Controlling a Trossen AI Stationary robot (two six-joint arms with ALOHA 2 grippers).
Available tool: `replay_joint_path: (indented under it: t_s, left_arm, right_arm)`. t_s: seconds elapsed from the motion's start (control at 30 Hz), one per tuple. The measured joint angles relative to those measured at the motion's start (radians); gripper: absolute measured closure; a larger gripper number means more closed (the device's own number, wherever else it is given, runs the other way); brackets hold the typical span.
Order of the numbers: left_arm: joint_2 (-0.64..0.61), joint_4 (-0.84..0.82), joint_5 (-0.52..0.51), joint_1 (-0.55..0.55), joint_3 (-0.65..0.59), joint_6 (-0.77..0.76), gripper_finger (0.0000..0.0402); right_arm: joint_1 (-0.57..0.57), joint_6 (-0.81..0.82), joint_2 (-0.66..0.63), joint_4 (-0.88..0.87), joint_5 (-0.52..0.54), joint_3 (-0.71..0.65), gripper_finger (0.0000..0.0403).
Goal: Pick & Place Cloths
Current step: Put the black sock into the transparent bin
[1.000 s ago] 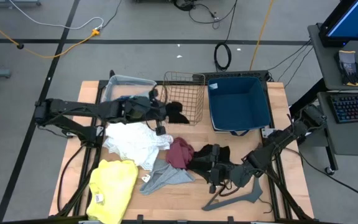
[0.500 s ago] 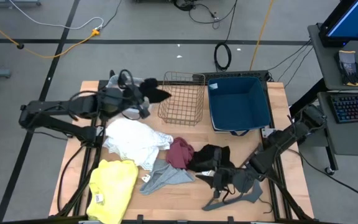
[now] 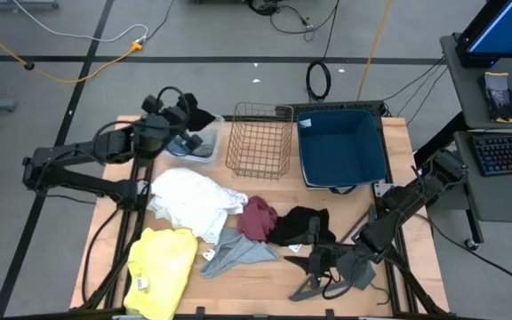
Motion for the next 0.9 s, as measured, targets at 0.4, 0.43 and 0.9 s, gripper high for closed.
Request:
replay_joint_path:
  t_s: [0.4,0.43,0.9]
  left_arm:
    - [0.003,-0.220,0.083,0.124,0.000,-0.148,0.0393]
    - [0.004,-0.238,0.096,0.132,0.000,-0.158,0.0393]
    - [0.051,-0.327,0.189,0.207,0.000,-0.238,0.0393]
  right_arm:
    - [0.000,0.049,0.000,0.006,0.000,-0.047,0.0210]
    - [0.000,0.049,0.000,0.007,0.000,-0.048,0.0209]
    - [0.000,0.049,0.000,0.015,-0.003,-0.049,0.0210]
